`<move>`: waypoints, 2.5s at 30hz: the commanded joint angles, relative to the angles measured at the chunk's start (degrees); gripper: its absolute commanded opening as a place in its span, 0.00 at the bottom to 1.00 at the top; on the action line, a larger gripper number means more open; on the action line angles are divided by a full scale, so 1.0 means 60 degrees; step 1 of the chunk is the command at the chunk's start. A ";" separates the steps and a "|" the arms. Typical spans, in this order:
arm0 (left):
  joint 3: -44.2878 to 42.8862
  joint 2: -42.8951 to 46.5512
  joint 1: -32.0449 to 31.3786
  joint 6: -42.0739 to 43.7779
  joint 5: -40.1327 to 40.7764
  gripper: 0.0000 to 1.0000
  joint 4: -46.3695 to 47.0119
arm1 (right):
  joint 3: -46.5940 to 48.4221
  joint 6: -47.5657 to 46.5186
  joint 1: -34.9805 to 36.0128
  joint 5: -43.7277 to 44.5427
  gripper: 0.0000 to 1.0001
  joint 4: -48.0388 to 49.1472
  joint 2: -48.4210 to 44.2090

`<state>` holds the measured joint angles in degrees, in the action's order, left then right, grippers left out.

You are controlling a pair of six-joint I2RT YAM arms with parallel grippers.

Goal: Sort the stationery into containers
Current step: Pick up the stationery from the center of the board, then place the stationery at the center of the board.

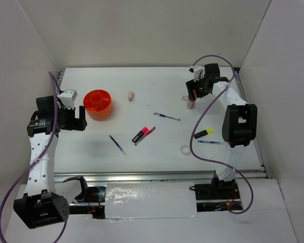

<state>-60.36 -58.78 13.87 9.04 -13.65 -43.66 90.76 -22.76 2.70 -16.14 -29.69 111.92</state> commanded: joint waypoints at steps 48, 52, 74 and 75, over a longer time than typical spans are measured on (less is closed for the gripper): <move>0.0744 0.1069 0.0809 -0.0745 -0.1460 0.98 0.1859 | 0.4711 -0.0703 0.7562 -0.0107 0.00 -0.0969 0.0800; 0.0509 0.0789 0.0809 -0.0511 -0.1461 0.98 0.1491 | 0.4546 -0.0557 0.7607 -0.0268 0.02 -0.1335 0.1267; 0.0773 0.1389 0.0809 -0.0086 -0.1622 0.99 0.1271 | 0.3668 0.0395 0.7505 -0.0313 0.21 -0.0325 0.2412; 0.0773 0.1389 0.0809 -0.0100 -0.1607 0.99 0.1256 | 0.3566 0.0410 0.7519 -0.0298 0.22 -0.0267 0.2397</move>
<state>-55.61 -50.78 18.57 7.55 -21.96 -36.88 112.99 -21.52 48.16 -17.21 -35.51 126.72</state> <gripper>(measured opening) 0.993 0.534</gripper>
